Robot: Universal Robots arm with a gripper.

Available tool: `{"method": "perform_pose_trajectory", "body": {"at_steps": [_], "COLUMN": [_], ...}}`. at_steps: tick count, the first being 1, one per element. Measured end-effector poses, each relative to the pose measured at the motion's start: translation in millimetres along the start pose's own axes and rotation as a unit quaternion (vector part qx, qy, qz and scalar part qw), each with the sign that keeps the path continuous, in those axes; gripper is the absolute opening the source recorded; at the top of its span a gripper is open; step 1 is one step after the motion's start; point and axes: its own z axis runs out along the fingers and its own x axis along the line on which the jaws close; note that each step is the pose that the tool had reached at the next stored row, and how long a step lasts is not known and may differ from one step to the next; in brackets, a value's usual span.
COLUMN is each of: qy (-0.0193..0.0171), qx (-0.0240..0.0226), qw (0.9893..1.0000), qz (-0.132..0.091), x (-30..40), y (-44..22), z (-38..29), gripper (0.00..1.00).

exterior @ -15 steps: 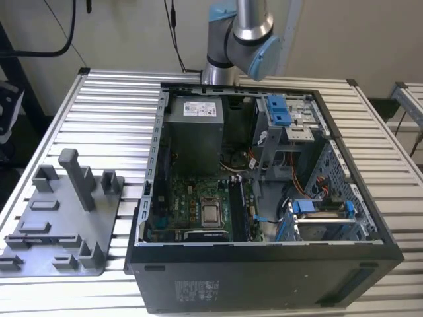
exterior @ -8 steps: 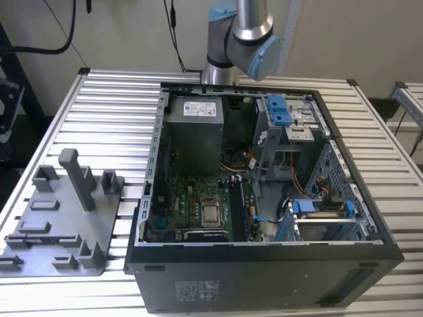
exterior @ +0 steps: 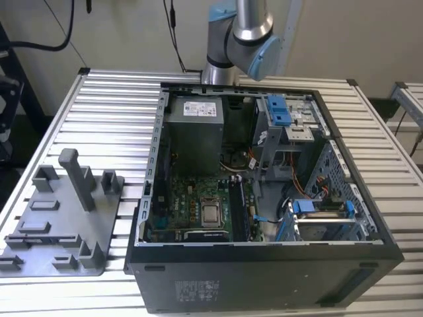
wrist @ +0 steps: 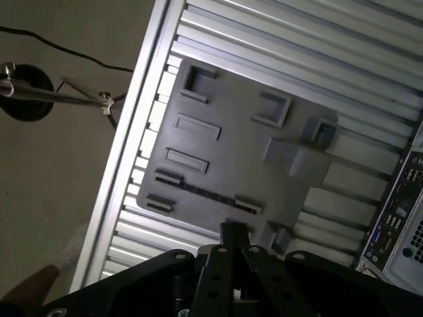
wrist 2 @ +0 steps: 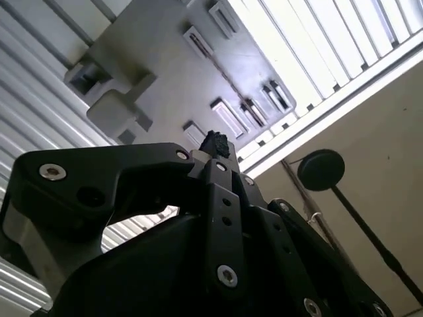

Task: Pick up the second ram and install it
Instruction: 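Pick up the second ram and move it above second insertion slot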

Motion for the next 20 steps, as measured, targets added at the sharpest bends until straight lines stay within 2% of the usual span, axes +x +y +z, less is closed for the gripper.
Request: {"method": "perform_pose_trajectory", "body": {"at_steps": [5, 10, 15, 17, 20], "qy": [-0.0016, -0.0031, -0.0048, -0.0055, -0.0066], "qx": [-0.0007, -0.0015, -0.0024, -0.0028, -0.0033], "qw": [0.9994, 0.9974, 0.9935, 0.9915, 0.9878], "qz": [-0.035, -0.073, -0.114, -0.130, -0.155], "x": [0.9, 1.5, 1.9, 2.0, 2.3], "y": [0.3, 0.6, 0.7, 0.7, 0.9], "z": [0.0, 0.1, 0.4, 0.4, 0.6], "gripper": [0.11, 0.11, 0.11, 0.11, 0.11]}}
